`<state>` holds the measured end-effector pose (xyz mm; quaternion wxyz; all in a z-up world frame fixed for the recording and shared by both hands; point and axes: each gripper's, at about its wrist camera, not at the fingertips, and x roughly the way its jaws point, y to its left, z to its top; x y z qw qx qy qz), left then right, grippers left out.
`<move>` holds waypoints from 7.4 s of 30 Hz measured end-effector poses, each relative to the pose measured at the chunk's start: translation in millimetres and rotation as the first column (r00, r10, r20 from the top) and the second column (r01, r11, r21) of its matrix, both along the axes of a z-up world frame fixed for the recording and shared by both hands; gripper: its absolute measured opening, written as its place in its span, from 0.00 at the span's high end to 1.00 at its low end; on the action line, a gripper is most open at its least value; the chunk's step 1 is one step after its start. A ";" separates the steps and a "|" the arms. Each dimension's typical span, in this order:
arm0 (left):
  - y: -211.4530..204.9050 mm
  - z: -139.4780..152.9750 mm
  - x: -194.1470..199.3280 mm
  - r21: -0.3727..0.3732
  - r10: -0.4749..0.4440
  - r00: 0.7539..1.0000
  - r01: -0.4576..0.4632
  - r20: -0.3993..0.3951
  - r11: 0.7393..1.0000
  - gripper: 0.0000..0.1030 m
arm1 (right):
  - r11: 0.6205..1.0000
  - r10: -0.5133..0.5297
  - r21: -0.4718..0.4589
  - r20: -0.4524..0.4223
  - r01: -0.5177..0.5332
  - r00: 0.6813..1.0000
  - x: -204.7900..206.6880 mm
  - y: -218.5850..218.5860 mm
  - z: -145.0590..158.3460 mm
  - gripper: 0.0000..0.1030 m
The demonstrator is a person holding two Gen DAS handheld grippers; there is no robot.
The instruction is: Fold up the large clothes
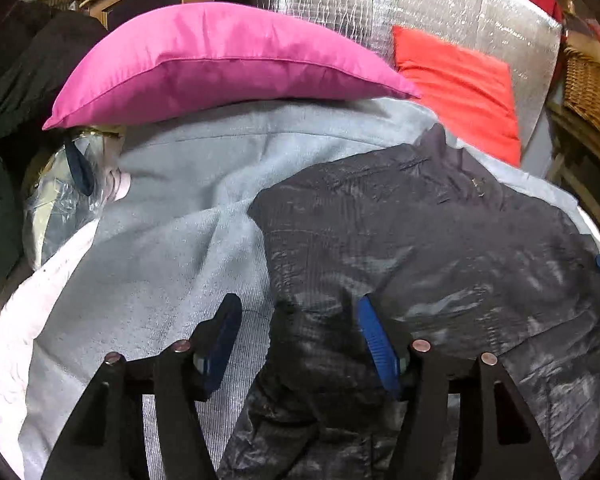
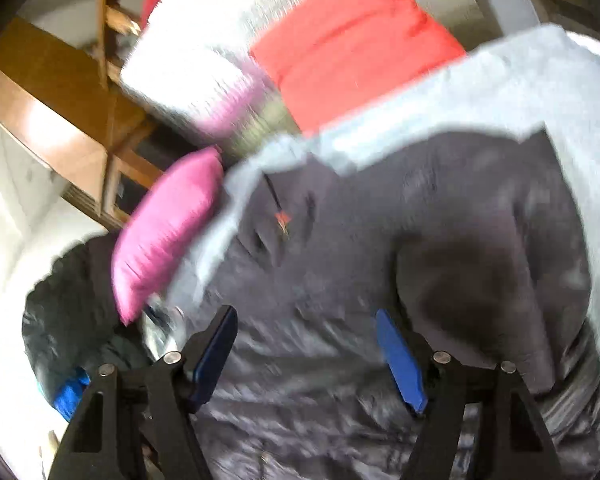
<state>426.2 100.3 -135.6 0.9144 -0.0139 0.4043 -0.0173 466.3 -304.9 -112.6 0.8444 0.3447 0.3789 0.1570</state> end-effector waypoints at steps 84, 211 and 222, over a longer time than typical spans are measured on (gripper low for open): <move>-93.1 -15.3 -14.5 0.028 -0.008 1.000 0.008 -0.017 1.000 0.23 | 0.961 -0.002 -0.275 -0.140 -0.037 0.990 -9.3 15.6 -32.3 0.16; 28.2 35.5 -88.7 -0.048 0.027 0.999 -0.029 -0.028 0.998 0.48 | 0.949 0.142 -0.269 -0.095 -0.163 0.985 -31.3 46.4 -13.8 0.22; 25.6 17.1 -62.7 -0.069 0.074 0.995 -0.079 -0.072 0.995 0.43 | 0.966 0.121 -0.216 -0.108 -0.142 0.987 -34.0 34.5 -12.6 0.21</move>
